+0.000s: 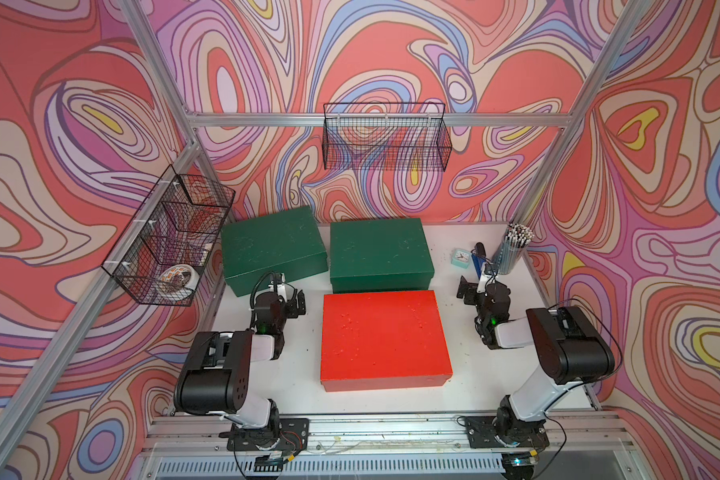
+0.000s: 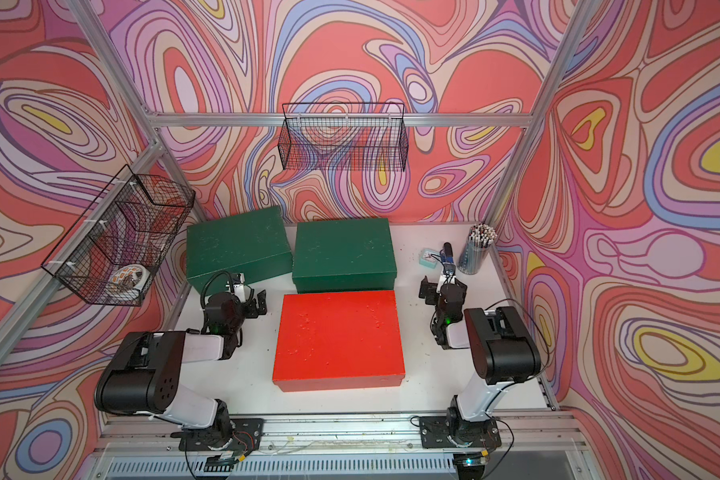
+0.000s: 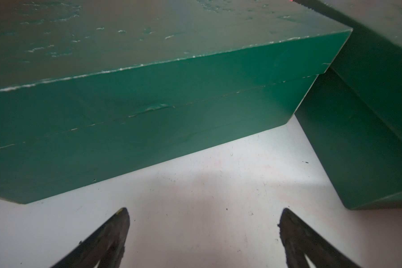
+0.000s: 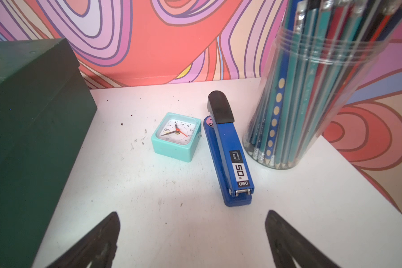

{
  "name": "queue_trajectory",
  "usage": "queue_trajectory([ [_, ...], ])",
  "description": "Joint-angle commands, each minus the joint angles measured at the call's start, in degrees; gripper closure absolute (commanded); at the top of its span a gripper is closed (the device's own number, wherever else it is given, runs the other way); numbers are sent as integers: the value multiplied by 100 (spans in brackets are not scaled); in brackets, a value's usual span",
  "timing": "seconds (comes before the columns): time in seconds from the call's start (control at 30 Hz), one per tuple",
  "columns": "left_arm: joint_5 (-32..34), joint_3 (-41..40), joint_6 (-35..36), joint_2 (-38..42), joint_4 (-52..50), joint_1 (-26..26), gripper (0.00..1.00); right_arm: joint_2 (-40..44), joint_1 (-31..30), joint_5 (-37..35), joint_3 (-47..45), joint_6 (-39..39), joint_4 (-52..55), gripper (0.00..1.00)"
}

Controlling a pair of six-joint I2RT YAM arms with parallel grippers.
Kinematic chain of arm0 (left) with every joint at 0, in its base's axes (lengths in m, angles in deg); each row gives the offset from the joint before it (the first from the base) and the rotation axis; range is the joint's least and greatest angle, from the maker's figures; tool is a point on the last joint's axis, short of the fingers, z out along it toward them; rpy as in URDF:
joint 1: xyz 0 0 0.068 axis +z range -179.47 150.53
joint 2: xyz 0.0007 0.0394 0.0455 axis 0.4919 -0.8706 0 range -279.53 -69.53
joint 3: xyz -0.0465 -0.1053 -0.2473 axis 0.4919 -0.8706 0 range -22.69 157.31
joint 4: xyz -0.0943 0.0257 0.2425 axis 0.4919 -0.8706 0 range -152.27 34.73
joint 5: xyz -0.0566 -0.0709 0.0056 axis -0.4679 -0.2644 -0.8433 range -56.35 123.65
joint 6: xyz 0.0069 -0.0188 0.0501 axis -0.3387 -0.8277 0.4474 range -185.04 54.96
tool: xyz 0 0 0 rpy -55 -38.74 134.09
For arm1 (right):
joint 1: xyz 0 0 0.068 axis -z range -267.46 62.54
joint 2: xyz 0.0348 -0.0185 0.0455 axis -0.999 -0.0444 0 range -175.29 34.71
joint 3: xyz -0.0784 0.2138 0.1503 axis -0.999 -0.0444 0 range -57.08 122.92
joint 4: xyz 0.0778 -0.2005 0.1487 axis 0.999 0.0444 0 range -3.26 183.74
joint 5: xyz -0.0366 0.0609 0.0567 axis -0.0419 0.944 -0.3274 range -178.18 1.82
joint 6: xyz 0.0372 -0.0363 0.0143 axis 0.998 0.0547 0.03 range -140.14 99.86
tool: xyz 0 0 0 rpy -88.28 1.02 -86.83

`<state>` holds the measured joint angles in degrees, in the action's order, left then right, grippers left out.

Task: Stack the shoeboxes
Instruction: Move the shoebox to the center of the board.

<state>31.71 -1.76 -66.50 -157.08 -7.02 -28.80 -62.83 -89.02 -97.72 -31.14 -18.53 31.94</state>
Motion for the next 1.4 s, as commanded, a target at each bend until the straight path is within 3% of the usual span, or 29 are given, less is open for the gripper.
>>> queue_trajectory([
  [0.0, -51, 96, 93, -53, 193, -40, 0, -37, 10, 31, 52, 34, -92, 2],
  [0.23, 116, 91, 50, 140, 66, -37, 0, 328, 7, -206, -101, 78, -136, 2],
  [0.33, 541, 499, -111, 860, -1277, -40, 0, 1129, 7, -684, -108, 280, 558, 1],
  [0.43, 678, 1040, -521, 1619, -2597, -40, 0, 2079, 5, -805, -373, 420, 597, 2],
  [0.5, 653, 1544, -1183, 2193, -3796, -39, 0, 2938, 7, -912, -455, 1078, 885, 2],
  [0.6, -209, 2693, -1967, 2919, -6143, -36, 0, 4514, 9, -1003, -123, 2731, 2766, 2],
  [0.63, -853, 2708, -1967, 3080, -6072, -55, 0, 4938, 7, -943, 156, 3149, 3684, 2],
  [0.67, -1396, 2555, -2155, 3292, -5778, -56, 0, 5235, 6, -515, 396, 3001, 4326, 2],
  [0.73, -1806, 2328, -2627, 3623, -5496, -54, 0, 5482, 7, 238, 804, 2703, 4836, 2],
  [0.87, -1568, 1980, -4016, 4143, -5551, -40, 0, 5511, 9, 672, 1243, 3106, 5424, 2],
  [0.97, -2427, 1707, -4335, 4211, -4571, -39, 0, 5271, 11, 417, 1601, 3459, 6266, 2],
  [1.03, -2390, 1721, -4664, 4190, -4633, -40, 0, 5044, 7, 797, 1616, 3227, 6027, 2],
  [1.2, -2831, 1999, -4571, 3543, -4327, -48, 0, 4077, -14, 1390, 1647, 3328, 5111, 2],
  [1.37, -2799, 2392, -4440, 2674, -3757, -460, 3, 2669, -264, 1062, 2631, 3154, 5503, 2],
])
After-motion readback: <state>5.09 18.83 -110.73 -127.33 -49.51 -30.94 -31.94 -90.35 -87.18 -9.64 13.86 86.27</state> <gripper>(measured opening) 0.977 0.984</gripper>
